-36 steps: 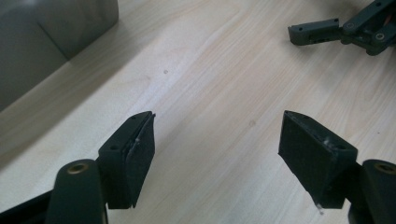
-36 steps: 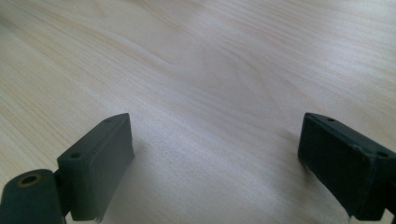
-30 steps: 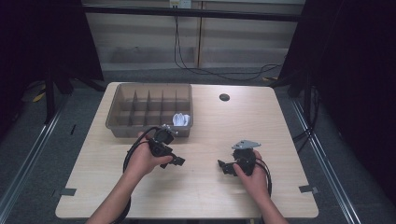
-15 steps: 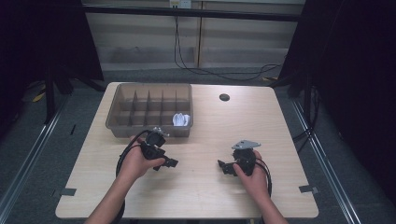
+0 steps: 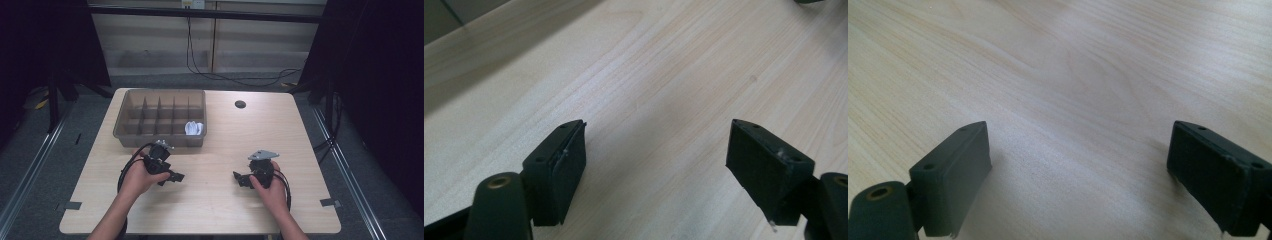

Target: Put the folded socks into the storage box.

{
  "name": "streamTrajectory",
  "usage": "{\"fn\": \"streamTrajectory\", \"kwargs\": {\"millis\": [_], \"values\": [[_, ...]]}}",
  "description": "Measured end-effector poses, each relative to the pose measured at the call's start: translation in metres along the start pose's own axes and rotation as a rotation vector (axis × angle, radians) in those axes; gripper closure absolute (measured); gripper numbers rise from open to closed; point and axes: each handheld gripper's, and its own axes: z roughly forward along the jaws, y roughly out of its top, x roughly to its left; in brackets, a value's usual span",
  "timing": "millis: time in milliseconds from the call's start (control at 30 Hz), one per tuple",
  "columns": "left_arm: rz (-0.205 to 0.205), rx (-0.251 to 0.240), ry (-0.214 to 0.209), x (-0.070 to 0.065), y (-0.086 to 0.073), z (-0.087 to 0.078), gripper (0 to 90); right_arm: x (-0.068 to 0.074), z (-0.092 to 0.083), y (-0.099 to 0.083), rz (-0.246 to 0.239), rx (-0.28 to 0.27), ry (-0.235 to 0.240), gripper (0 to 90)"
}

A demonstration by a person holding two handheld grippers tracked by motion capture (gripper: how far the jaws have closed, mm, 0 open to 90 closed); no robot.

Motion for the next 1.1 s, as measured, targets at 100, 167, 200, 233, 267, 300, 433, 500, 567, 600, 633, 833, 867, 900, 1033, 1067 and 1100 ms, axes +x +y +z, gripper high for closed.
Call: {"fn": "streamTrajectory", "kwargs": {"millis": [100,167,200,233,267,300,433,500,567,600,633,833,867,900,1033,1067,1100], "values": [[0.007,-0.006,0.002,0.002,-0.004,0.001,23.7,0.0,0.0,0.0,0.0,0.0,0.0,9.8],[0.007,-0.001,0.016,0.004,-0.007,0.002,23.7,0.0,0.0,0.0,-0.001,-0.001,0.003,9.8],[0.007,0.006,0.016,0.005,-0.009,0.002,23.7,0.0,0.0,0.0,-0.002,-0.001,0.003,9.8],[0.004,0.009,0.016,0.006,-0.01,0.002,23.7,0.0,0.0,0.0,-0.002,-0.001,0.003,9.8],[0.004,0.008,0.023,0.007,-0.01,0.002,23.6,0.0,0.0,0.0,-0.003,-0.001,0.003,9.8],[-0.006,0.007,0.026,0.008,-0.011,0.002,23.7,0.0,0.0,0.0,-0.003,-0.001,0.004,9.8],[0.02,-0.013,0.046,0.011,-0.014,0.004,23.6,0.0,0.0,0.0,-0.003,-0.001,0.004,9.8],[0.034,-0.027,0.065,0.013,-0.014,0.004,23.3,0.0,0.0,0.0,-0.002,-0.001,0.004,9.8],[0.041,-0.046,0.069,0.014,-0.016,0.005,20.5,0.0,0.0,0.0,-0.003,-0.001,0.004,9.8],[0.054,-0.052,0.071,0.014,-0.017,0.006,19.6,0.0,0.0,0.0,-0.003,-0.001,0.004,9.8],[0.074,-0.06,0.079,0.014,-0.018,0.006,18.7,0.0,0.0,0.0,-0.003,-0.001,0.004,9.8],[0.116,-0.104,0.088,0.017,-0.022,0.008,15.4,0.0,0.0,0.0,-0.002,-0.001,0.004,9.8],[0.121,-0.108,0.092,0.018,-0.023,0.008,15.4,0.0,0.0,0.0,-0.003,-0.001,0.004,9.8],[0.135,-0.112,0.099,0.018,-0.024,0.009,15.3,0.0,0.0,0.0,-0.002,-0.001,0.004,9.8],[0.213,-0.111,0.163,0.017,-0.027,0.011,14.6,0.0,0.0,0.0,-0.002,-0.001,0.004,9.8],[0.211,-0.113,0.158,0.017,-0.027,0.012,13.9,0.0,0.0,0.0,-0.002,-0.001,0.004,9.8],[0.206,-0.115,0.157,0.017,-0.027,0.013,12.2,0.0,0.0,0.0,-0.003,-0.001,0.004,9.8]]}}
